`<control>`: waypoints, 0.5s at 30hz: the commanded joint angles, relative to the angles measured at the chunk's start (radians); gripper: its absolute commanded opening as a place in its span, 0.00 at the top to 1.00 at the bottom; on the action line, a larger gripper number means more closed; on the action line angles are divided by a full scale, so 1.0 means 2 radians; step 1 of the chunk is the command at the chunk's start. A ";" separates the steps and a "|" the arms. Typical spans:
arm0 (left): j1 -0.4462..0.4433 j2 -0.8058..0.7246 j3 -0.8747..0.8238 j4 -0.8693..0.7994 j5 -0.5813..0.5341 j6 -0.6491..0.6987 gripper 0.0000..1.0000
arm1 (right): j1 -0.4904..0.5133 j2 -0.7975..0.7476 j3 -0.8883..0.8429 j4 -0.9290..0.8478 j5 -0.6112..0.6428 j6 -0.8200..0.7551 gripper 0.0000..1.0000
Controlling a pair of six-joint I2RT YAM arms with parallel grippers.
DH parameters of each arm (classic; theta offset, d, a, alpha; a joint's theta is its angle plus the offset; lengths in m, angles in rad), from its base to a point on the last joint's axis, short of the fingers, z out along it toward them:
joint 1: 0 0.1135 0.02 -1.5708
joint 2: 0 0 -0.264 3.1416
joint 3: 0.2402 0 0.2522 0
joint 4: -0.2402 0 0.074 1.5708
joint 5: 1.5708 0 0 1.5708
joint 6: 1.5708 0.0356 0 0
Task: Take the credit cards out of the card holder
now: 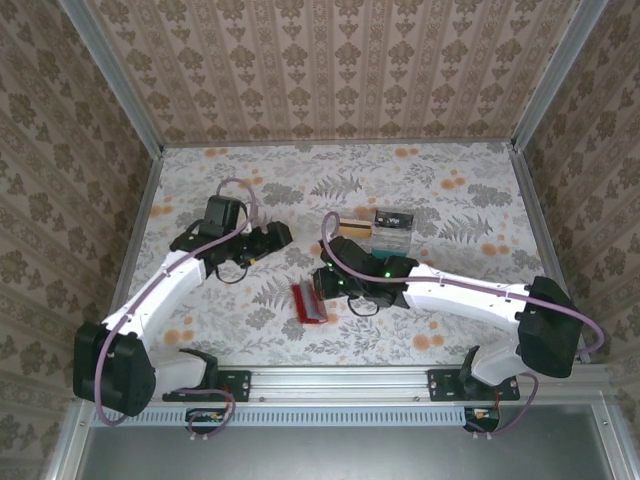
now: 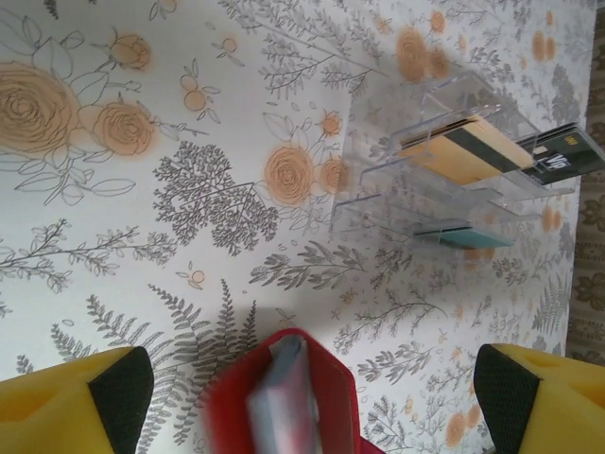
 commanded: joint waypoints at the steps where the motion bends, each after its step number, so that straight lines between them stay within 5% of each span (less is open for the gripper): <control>1: 0.001 -0.011 -0.017 -0.017 0.004 0.007 0.09 | -0.006 0.007 0.002 -0.003 -0.008 -0.006 1.00; 15: -0.001 -0.017 -0.045 0.003 0.001 0.005 0.10 | -0.040 -0.077 -0.109 -0.048 0.065 0.021 1.00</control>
